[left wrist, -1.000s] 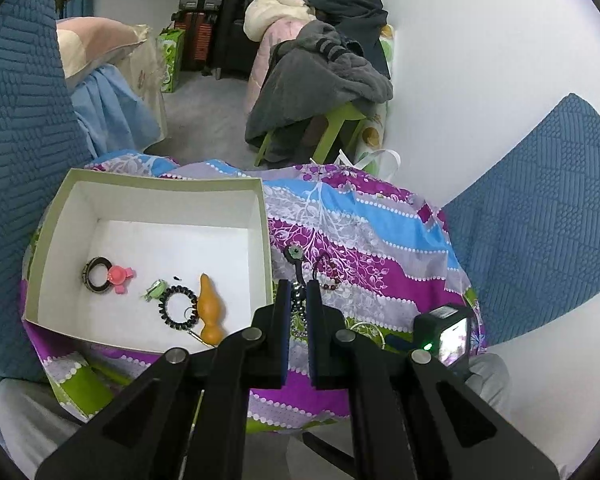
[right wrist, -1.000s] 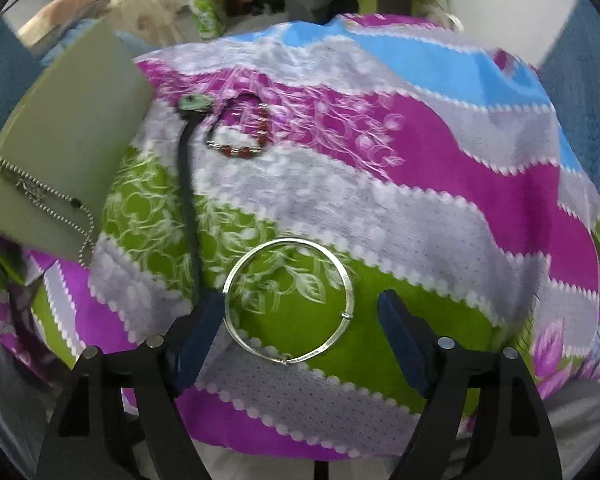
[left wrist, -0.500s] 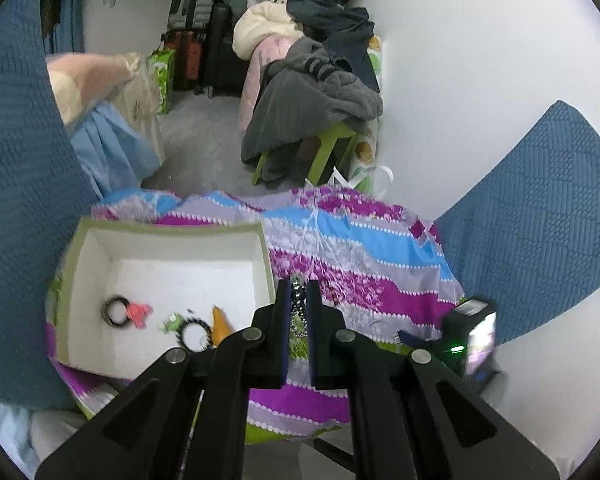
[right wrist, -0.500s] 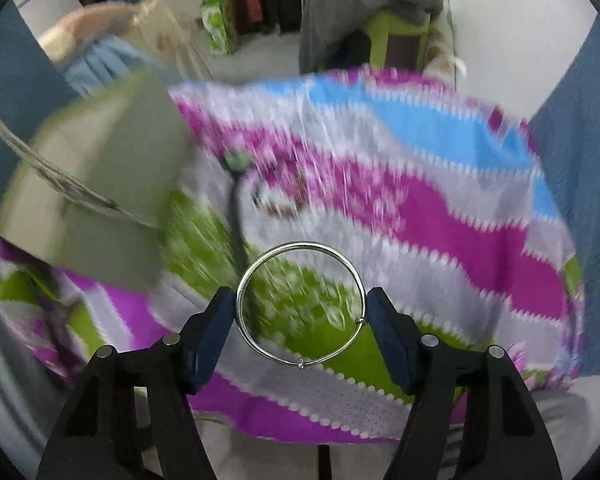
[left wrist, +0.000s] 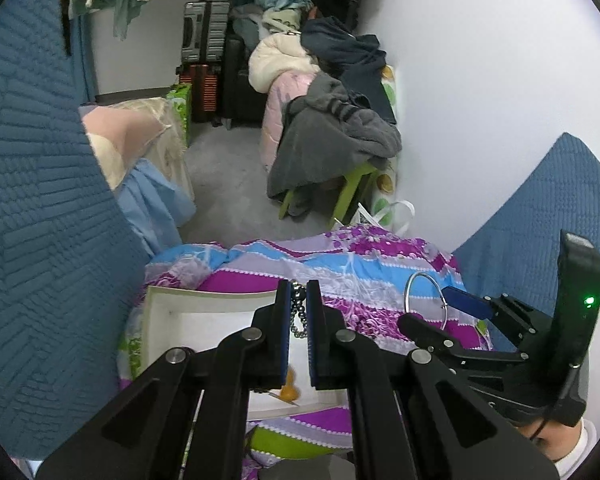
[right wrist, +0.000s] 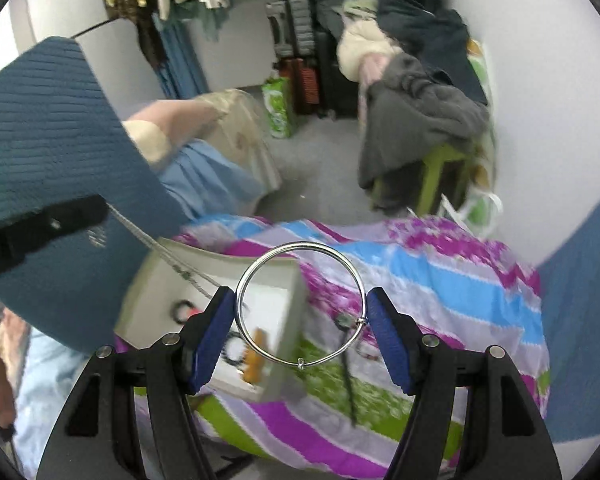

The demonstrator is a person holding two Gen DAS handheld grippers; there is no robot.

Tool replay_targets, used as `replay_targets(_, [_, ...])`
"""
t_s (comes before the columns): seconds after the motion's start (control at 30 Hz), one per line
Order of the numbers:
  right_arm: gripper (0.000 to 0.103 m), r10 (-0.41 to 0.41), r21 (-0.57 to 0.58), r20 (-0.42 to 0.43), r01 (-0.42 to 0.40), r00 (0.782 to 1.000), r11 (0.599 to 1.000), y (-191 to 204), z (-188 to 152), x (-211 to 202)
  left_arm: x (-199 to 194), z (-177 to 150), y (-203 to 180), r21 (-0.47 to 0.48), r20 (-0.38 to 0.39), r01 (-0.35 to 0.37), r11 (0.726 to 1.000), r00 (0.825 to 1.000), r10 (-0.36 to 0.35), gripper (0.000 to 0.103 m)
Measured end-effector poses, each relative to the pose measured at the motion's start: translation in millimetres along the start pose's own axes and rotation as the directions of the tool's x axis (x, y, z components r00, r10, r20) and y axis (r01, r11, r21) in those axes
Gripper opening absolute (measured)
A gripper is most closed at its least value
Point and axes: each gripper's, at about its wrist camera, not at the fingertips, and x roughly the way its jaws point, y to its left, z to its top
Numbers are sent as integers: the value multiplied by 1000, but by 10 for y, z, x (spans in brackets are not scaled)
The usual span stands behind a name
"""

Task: Organize jewelry
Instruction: 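Carry the chain and hoop over the box and open both tools, then move both tools back to the bedspread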

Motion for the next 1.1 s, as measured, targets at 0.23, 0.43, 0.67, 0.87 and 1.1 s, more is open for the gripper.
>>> replay_targets(0.23, [67, 31, -24, -51, -33, 998, 999, 300, -138, 401, 289, -275, 406, -58, -59, -14, 998, 998, 11, 7])
replay_targets(0.43, [67, 34, -41, -118, -39, 992, 998, 470, -304, 751, 634, -548, 721, -100, -138, -18, 995, 990, 4, 7])
replay_targets(0.67, [67, 33, -64, -177, -45, 984, 997, 581, -486, 1087, 935, -834, 915, -126, -213, -28, 992, 977, 0, 7])
replay_targets(0.87, [74, 67, -42, -197, -76, 978, 996, 541, -553, 1147, 1013, -918, 844, -74, -235, -59, 996, 971, 40, 7])
replay_targets(1.1, [75, 107, -15, -101, -109, 989, 994, 314, -408, 759, 968, -861, 746, -118, -200, -71, 990, 979, 46, 48])
